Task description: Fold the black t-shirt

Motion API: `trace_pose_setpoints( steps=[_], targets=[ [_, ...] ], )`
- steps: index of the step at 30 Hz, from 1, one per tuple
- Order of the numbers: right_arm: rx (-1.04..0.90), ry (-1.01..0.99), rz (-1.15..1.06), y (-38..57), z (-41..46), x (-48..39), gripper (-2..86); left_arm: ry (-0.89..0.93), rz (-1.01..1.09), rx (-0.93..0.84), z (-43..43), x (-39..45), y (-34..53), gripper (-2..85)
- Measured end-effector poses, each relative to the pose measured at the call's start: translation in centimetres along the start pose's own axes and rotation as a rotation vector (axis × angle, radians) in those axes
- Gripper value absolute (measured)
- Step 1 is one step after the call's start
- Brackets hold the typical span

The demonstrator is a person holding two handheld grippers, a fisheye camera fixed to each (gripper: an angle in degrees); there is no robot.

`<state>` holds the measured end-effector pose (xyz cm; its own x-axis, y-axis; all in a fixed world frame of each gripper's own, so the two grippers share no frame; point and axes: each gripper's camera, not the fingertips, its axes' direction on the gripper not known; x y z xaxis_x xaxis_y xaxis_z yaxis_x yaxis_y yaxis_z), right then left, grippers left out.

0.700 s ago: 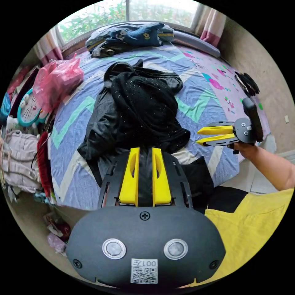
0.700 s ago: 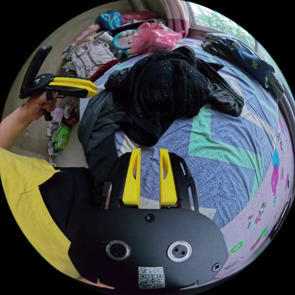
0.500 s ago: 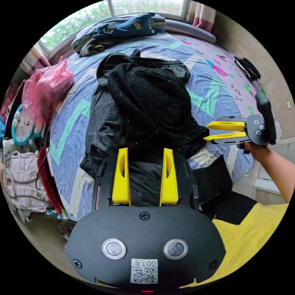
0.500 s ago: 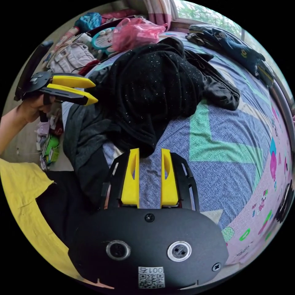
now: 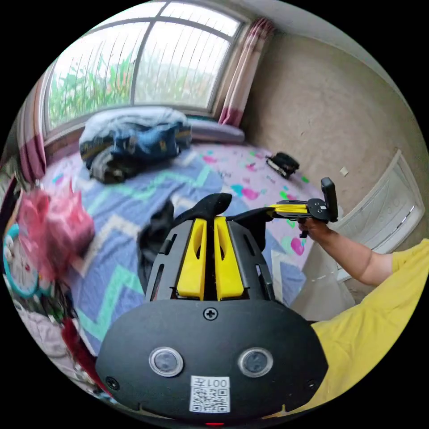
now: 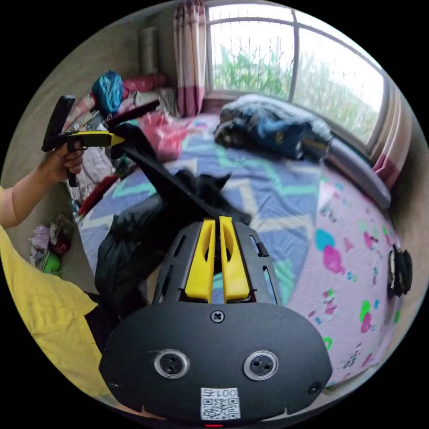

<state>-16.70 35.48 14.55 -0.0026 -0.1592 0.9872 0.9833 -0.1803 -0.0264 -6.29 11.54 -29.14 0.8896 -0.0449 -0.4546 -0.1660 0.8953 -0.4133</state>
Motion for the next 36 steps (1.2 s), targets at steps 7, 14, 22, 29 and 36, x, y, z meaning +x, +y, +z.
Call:
trace_pose_setpoints(
  steps=[7,14,22,29,36],
  targets=[
    [0.273,0.235,-0.11,-10.6,-18.5,3.7,0.8,-0.083,0.239,0.291,-14.6,8.8,-17.6,-1.0],
    [0.464,0.456,-0.16,-11.9,-33.0,2.7,0.7,-0.185,0.405,0.471,-23.7,20.4,-23.7,-1.0],
    [0.481,0.523,-0.261,-7.4,-37.8,0.7,0.7,-0.214,0.494,0.483,-24.9,27.1,-21.5,-1.1],
    [0.522,0.42,-0.365,-4.0,-39.1,-0.9,0.7,-0.301,0.561,0.51,-28.3,30.0,-18.5,-1.1],
    [0.534,-0.003,-0.421,-3.1,-35.9,-1.0,0.7,-0.469,0.492,0.433,-29.2,28.8,-23.9,-1.1]
  ],
)
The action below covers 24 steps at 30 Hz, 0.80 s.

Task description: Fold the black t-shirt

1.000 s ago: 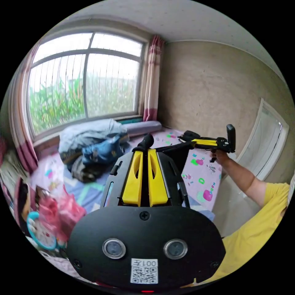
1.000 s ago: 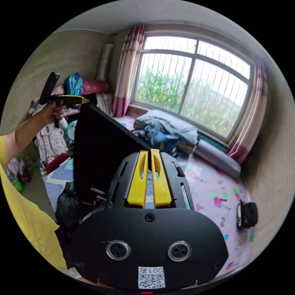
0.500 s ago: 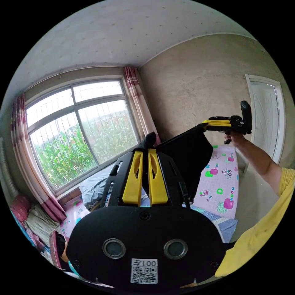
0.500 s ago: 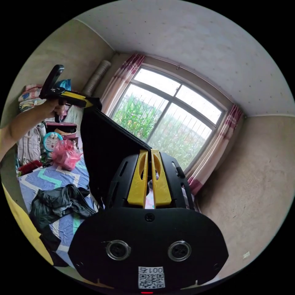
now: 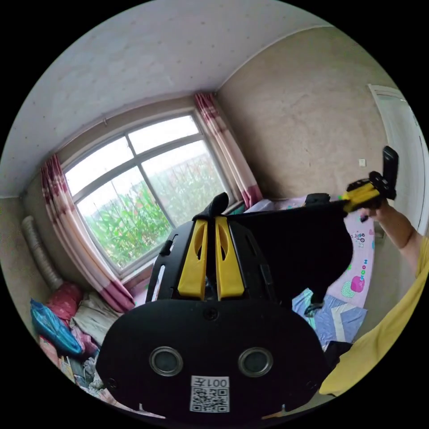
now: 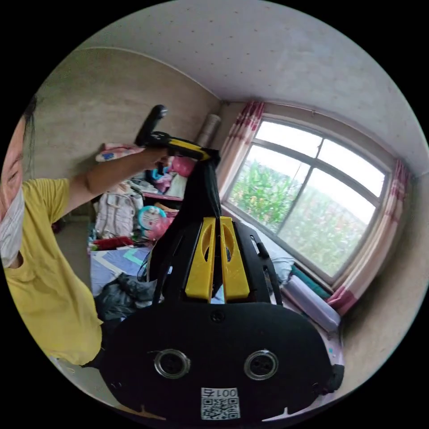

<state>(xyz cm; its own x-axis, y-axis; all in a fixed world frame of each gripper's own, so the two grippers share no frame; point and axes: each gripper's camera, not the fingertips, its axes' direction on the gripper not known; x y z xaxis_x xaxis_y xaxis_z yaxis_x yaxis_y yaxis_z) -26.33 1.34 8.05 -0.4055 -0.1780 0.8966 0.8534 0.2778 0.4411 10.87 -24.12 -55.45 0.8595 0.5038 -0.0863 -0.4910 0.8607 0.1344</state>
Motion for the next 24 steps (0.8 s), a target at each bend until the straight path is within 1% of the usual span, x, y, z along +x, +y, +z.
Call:
trace_pose_setpoints(
  steps=[2,3,5,7,9,11,12,13,14,15,16,17,18,20,21,22,23,24],
  targets=[
    [-0.001,-0.095,0.038,1.8,1.7,0.1,0.8,0.012,-0.006,-0.114,5.1,-0.5,-2.2,-1.1],
    [0.0,-0.143,0.064,3.2,2.9,0.1,0.8,0.012,0.001,-0.143,6.6,-0.2,-2.8,-1.1],
    [-0.002,-0.201,0.104,5.7,4.6,0.0,0.8,0.028,0.069,-0.219,12.7,2.4,-4.5,-1.0],
    [-0.006,-0.218,0.137,8.7,6.1,-0.6,0.8,0.069,0.146,-0.254,17.2,5.9,-5.6,-1.0],
    [-0.018,-0.246,0.23,13.6,8.0,-1.8,0.9,0.156,0.232,-0.268,21.2,10.5,-6.1,-0.9],
    [-0.022,-0.261,0.329,17.9,9.0,-2.9,0.9,0.323,0.358,-0.284,25.8,17.9,-5.9,-0.9],
    [-0.027,-0.264,0.408,20.9,9.5,-3.7,0.9,0.372,0.392,-0.29,26.8,20.0,-5.6,-0.9],
    [-0.025,-0.26,0.449,22.5,9.6,-4.2,0.9,0.477,0.451,-0.31,28.7,24.1,-4.7,-0.9],
    [-0.021,-0.235,0.528,25.8,9.7,-5.2,1.0,0.586,0.487,-0.331,30.3,28.0,-3.4,-0.9],
    [-0.027,-0.206,0.604,29.2,9.7,-6.2,1.0,0.642,0.501,-0.347,31.1,29.9,-2.6,-0.9],
    [-0.028,-0.192,0.649,31.0,9.6,-6.8,1.0,0.745,0.506,-0.381,32.6,33.3,-0.6,-0.9],
    [-0.028,-0.171,0.738,34.4,9.4,-7.9,0.9,0.84,0.508,-0.433,34.3,36.5,1.8,-0.9],
    [-0.06,-0.141,0.809,37.8,9.3,-9.2,0.9,0.882,0.502,-0.465,35.1,37.9,3.1,-0.9],
    [-0.16,-0.081,0.867,42.0,9.3,-11.4,0.8,1.01,0.401,-0.625,38.8,41.9,8.9,-0.9],
    [-0.231,-0.033,0.881,44.2,9.2,-12.8,0.7,1.035,0.36,-0.681,39.9,42.4,10.4,-0.9],
    [-0.262,-0.017,0.884,45.0,9.1,-13.4,0.6,1.069,0.282,-0.798,41.8,43.0,13.3,-0.9],
    [-0.305,-0.014,0.883,46.3,8.7,-14.3,0.5,1.097,0.196,-0.879,43.2,42.7,15.8,-0.9],
    [-0.333,-0.031,0.88,47.2,8.3,-14.9,0.4,1.113,0.156,-0.91,43.7,42.3,16.8,-0.9]
  ],
)
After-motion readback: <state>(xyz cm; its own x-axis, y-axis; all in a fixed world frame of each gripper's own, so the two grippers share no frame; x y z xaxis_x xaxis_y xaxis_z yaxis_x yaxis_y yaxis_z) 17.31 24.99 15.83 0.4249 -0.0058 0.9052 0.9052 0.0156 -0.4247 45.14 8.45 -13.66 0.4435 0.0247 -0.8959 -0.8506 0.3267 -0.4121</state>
